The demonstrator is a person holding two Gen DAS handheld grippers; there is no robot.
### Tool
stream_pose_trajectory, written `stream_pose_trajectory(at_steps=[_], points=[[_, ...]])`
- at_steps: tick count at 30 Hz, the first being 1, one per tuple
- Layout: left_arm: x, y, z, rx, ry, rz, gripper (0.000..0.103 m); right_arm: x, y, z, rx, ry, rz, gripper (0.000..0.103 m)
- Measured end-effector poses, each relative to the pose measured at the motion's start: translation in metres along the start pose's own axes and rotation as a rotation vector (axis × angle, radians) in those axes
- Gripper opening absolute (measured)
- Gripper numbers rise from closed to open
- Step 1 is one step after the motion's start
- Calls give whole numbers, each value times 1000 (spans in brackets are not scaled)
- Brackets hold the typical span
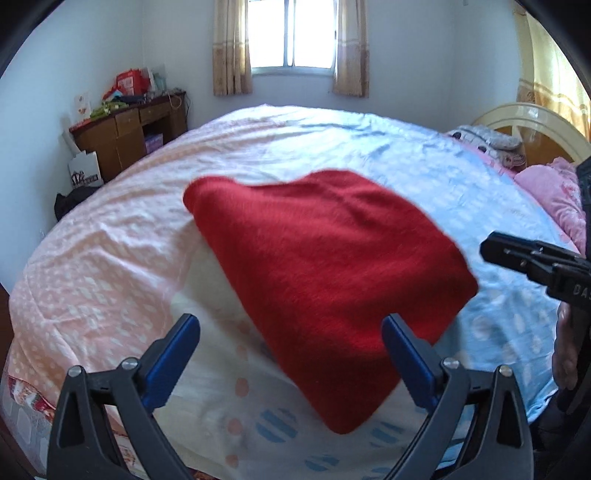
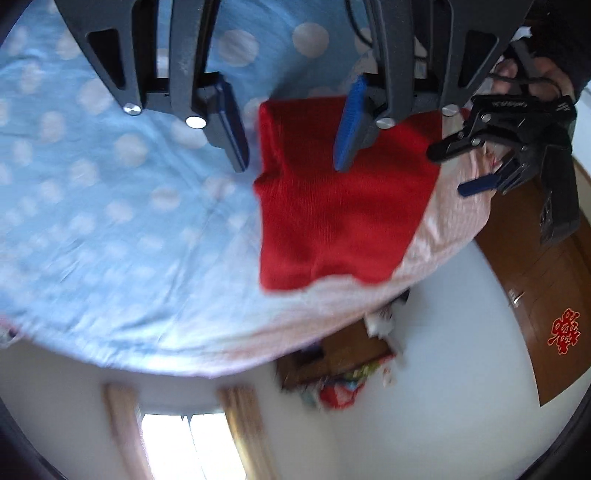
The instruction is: Fold small clothes
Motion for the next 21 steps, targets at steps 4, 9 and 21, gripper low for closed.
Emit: stream_pose_trajectory(at_steps=[4,9,21], points=[[11,19,1,10,-2,56,101,5,32,-17,3,55,111,66],[17,29,5,17,-17,90,101,3,53,-30,20,110,147,67],[18,33,11,24,-31,112,101,0,54,-25,9,84,160,67]])
Point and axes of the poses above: each gripper's, at about its wrist camera, not at the fingertips, and y roughly against the way its jaws point, z to its right, x to its top, the point moved 4 cm from there along -y, roughly the way its jaws point, and after that the axes turned 11 degrees about -y, right-handed, at the moved point
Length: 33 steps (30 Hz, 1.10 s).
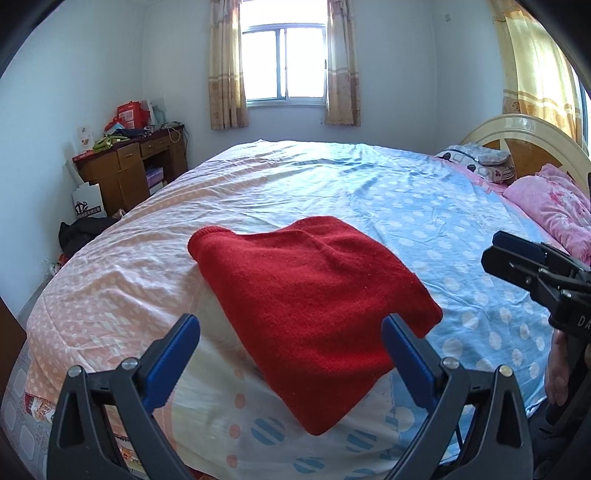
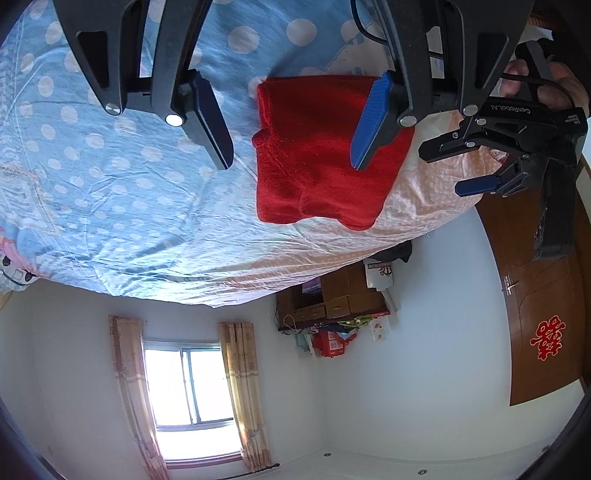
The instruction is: Fold small clothes
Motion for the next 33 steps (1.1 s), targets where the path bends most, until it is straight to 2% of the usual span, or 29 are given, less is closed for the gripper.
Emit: stream_pose_trajectory(at_steps=[33], points=[[0,1,4,1,-1,3,101,-3,-1,2,4,-12,-8,67]])
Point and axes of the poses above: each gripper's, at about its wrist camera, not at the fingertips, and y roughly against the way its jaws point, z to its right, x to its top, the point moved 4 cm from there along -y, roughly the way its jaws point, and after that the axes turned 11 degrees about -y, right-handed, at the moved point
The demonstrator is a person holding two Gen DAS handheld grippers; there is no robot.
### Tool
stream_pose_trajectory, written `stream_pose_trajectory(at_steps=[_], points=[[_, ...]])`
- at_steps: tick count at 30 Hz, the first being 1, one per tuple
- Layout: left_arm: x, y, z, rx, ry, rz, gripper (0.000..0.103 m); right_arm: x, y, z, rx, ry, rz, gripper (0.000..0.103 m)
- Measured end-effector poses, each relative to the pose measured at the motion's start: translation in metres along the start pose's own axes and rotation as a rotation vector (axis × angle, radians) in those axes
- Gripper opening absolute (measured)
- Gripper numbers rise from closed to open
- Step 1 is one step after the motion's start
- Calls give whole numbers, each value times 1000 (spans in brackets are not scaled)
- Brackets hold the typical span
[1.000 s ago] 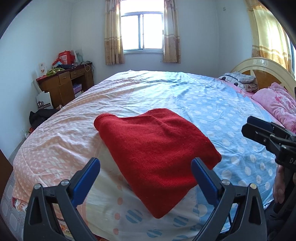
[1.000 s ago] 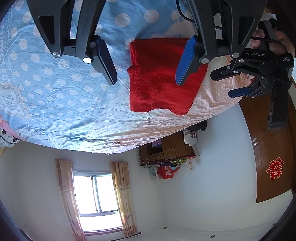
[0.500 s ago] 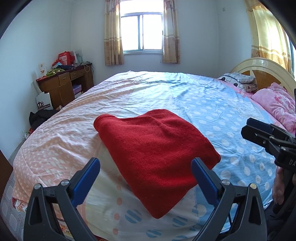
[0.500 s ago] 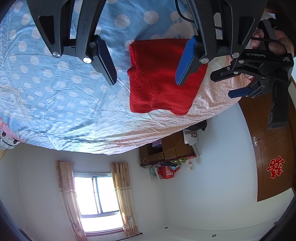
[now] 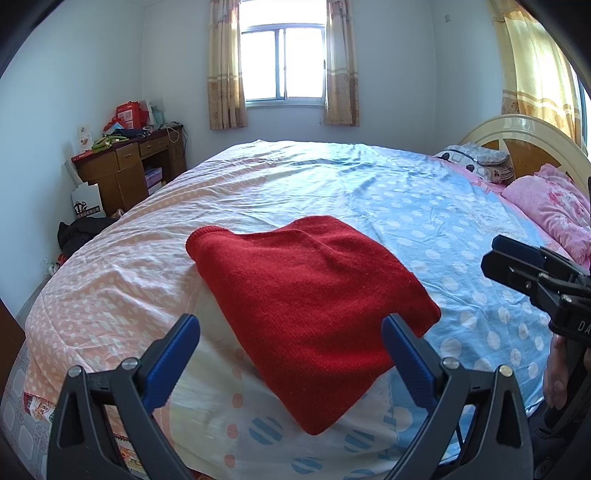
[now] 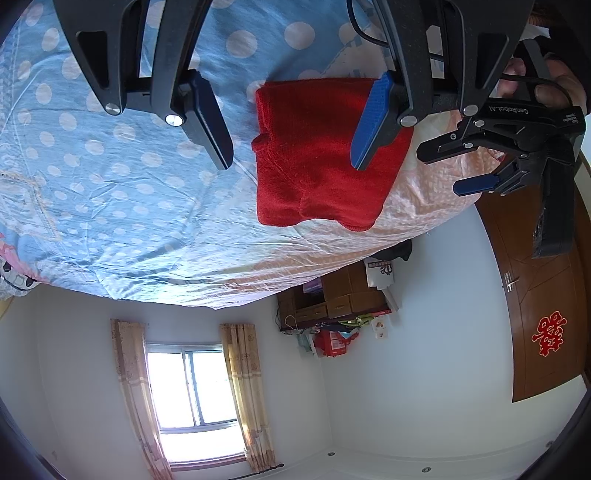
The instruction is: Fold small clothes
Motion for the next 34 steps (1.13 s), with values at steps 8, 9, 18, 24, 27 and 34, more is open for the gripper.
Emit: stream_pose_trajectory(at_steps=[8,9,18,24,27,34], points=[[1,1,2,-4,3,7,101,1,2,-2,4,-4,14,67],[1,1,2,-6,3,5,102,1,2,-2,5,-4,15,67],[3,4,0,-13,7,8,103,2,4,-3,8,1,23,67],[3,2,-4,10,6,1,103,3,4,-3,11,5,29,67],[2,-1,-4,17,4,-10,103,3,4,-4,14,9,29,67],[0,1,-9,39,14,0,103,0,1,-6,17,17,17,67]])
Point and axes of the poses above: each gripper's, at about its wrist camera, not at the fingertips, and y roughly against the way its jaws point, z to its right, x to its top, the point moved 4 cm from there along -y, roughly the way its jaws point, and after that the axes turned 11 degrees about -y, right-handed, at the moved point
